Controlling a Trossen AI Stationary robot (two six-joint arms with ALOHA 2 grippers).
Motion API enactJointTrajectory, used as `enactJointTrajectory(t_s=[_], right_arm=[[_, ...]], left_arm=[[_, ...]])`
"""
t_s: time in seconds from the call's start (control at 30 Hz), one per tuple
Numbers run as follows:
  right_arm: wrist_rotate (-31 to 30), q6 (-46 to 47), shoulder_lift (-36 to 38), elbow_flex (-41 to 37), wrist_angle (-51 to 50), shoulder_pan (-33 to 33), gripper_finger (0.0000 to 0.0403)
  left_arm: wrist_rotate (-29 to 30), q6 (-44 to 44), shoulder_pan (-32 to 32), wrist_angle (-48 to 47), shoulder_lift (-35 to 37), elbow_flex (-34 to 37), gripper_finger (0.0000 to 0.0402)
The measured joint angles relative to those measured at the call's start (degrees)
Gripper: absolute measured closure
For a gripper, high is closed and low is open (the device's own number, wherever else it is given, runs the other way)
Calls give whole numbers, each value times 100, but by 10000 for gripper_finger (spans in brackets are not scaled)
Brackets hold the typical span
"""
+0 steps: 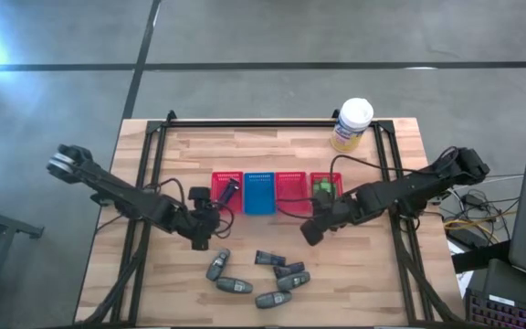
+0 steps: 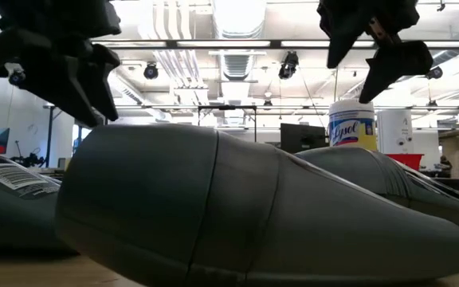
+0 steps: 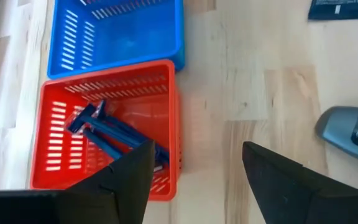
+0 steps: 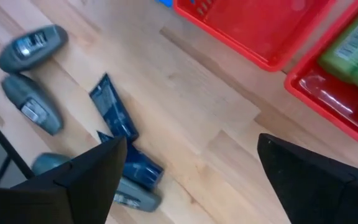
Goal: Pick & Place Travel size toiletries
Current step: Put the blue shave cream into the blue bin
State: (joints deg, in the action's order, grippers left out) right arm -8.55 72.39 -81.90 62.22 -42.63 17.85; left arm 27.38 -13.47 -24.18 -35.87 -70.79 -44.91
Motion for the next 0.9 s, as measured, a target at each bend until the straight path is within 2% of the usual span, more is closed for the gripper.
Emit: enactJointTrajectory(t_s=[0.17,0.33,0.4,0.53,0.67,0.77,0.9], right_arm=[[-86,-350,-3,0,143,-28,45],[-5,-1345,7,13,106,-204,60],[248,-1875,23,13,47,-325,67],[806,-2786,92,1,-526,-559,80],[947,-3733,219,-33,-1475,-688,91],[965,-4395,407,-99,-1873,-800,100],[962,-4953,790,-298,-1825,-1025,115]], left_arm=[[75,-309,9,93,157,196,156],[103,-1196,9,447,105,225,156],[106,-1648,12,705,47,227,156],[331,-2068,41,1488,-199,228,156],[500,-2115,50,2290,-500,215,156],[588,-2439,50,2447,-737,93,156],[853,-2803,52,2472,-948,-40,156]])
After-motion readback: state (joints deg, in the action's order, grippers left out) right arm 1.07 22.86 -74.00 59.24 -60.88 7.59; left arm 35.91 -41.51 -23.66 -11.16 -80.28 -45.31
